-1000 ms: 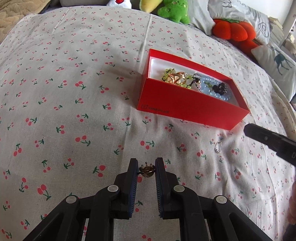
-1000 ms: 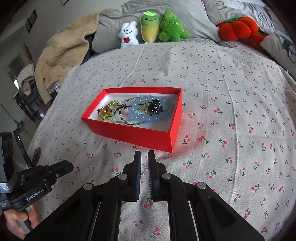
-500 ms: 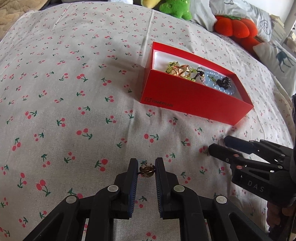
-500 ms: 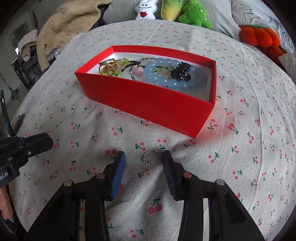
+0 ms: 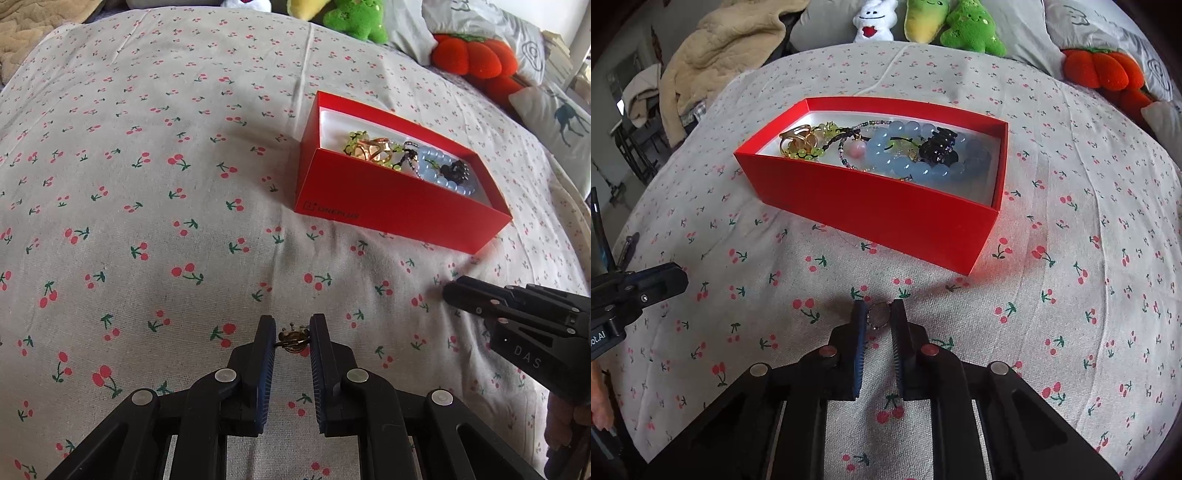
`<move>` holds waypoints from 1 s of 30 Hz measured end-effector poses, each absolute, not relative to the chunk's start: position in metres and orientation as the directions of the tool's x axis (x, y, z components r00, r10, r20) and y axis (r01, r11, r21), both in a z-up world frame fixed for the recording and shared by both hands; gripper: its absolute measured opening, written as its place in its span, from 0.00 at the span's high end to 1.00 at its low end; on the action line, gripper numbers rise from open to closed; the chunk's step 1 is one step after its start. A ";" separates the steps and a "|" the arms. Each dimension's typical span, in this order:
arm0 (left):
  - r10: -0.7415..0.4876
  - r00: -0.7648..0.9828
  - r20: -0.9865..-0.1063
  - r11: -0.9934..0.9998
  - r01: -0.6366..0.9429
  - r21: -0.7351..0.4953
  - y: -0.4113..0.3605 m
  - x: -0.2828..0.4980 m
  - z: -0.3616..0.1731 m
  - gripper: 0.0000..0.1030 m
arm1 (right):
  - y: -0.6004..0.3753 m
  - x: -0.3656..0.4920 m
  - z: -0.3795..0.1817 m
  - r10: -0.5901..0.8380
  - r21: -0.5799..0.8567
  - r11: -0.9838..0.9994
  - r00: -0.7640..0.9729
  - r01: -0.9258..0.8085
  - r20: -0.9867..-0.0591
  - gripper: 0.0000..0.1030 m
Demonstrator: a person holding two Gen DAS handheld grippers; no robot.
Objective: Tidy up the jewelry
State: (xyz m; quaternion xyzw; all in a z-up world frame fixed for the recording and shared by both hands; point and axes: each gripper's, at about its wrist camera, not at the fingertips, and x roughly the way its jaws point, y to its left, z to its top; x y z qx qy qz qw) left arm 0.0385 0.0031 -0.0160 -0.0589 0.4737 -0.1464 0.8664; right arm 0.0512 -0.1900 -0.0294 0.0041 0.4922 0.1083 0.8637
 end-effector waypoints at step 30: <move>-0.330 0.500 -0.801 0.943 0.211 -0.257 0.001 0.047 -0.016 0.87 | -0.174 0.050 -0.035 0.165 0.065 0.975 0.490 -0.214 -0.856 0.82</move>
